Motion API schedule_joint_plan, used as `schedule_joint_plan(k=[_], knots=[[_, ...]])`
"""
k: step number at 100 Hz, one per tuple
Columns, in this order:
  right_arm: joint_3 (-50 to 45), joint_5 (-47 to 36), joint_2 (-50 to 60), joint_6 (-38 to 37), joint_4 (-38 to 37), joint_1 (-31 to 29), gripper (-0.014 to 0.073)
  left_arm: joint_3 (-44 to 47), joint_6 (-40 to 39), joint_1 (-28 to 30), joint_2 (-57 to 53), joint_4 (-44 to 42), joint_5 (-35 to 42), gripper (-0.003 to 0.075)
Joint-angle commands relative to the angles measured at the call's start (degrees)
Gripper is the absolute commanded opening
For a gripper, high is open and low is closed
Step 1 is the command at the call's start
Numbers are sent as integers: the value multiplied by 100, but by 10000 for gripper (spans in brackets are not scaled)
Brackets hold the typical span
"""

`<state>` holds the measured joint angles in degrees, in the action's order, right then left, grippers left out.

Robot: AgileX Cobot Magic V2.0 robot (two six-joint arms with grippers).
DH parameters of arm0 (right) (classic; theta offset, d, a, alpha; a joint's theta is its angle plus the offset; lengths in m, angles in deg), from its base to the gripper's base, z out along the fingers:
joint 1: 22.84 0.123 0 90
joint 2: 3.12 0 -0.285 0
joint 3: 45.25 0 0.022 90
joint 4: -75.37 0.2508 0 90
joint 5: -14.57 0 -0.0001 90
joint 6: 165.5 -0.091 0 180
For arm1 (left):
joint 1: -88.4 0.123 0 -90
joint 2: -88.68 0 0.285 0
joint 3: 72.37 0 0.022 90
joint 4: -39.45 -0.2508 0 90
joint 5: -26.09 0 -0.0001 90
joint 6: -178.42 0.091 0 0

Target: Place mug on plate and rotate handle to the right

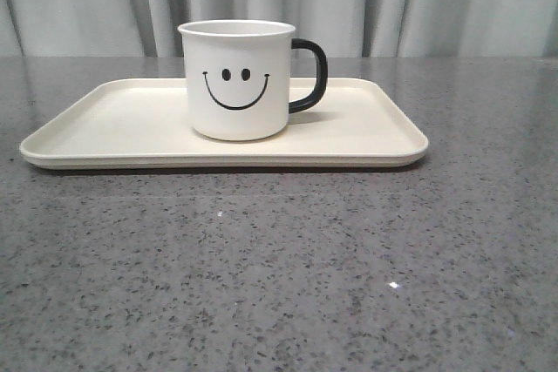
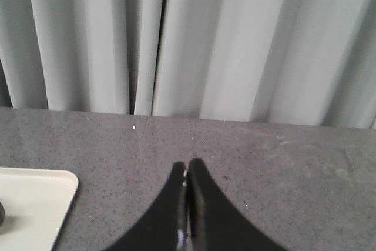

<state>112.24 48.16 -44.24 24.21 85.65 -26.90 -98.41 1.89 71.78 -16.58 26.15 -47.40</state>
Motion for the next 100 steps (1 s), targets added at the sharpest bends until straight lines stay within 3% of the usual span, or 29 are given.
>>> schedule_joint_plan(k=[1,100], knots=[[24,-331,11,-9,-48,-41,-67,-113,-58,12,-152,51,162,-20],[-110,-288,11,-9,-48,-41,-67,-113,-99,12,490,157,289,-20]])
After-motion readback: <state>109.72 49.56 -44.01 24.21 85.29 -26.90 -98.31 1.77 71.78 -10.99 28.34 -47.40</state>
